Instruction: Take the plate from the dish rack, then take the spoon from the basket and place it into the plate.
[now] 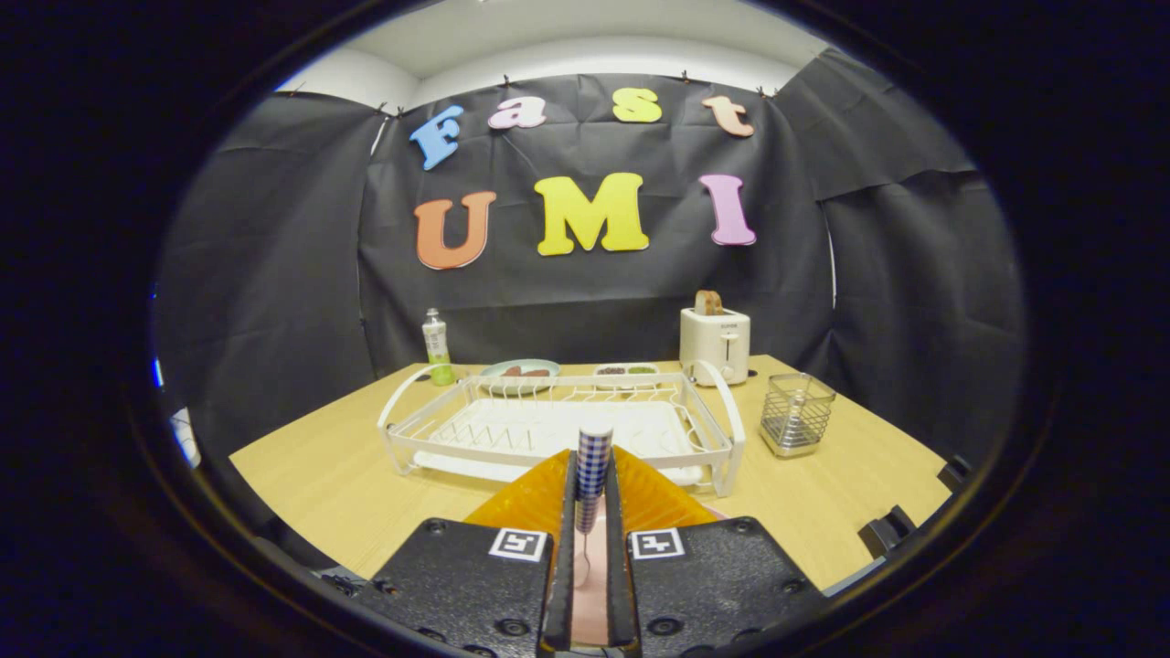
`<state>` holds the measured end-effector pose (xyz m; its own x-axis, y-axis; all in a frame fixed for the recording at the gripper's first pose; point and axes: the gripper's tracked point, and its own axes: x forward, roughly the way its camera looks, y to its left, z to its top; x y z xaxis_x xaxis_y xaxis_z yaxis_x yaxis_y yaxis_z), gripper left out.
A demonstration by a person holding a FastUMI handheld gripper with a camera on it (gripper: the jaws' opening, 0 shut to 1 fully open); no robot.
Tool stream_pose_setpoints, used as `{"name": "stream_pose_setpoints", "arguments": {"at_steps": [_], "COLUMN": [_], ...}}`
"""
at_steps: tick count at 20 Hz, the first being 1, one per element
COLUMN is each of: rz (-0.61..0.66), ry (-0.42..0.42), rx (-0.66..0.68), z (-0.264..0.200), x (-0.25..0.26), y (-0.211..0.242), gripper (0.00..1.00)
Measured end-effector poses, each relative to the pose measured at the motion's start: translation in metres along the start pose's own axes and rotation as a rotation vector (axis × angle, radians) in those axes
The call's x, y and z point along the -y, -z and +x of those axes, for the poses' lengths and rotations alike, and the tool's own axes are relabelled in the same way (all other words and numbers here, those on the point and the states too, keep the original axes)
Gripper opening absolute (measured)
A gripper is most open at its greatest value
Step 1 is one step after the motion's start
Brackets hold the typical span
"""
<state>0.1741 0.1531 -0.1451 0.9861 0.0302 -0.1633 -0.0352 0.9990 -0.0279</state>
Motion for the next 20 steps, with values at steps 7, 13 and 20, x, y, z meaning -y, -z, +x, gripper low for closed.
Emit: {"name": "stream_pose_setpoints", "arguments": {"at_steps": [7,13,20], "rz": [-0.057,-0.076,-0.053], "ry": [0.100,0.100,0.098], "rx": [0.039,0.077,0.176], "z": [-0.025,-0.060,-0.115], "x": [0.032,0.048,0.071], "y": [-0.022,-0.046,-0.084], "gripper": [0.91,1.00,1.00]}}
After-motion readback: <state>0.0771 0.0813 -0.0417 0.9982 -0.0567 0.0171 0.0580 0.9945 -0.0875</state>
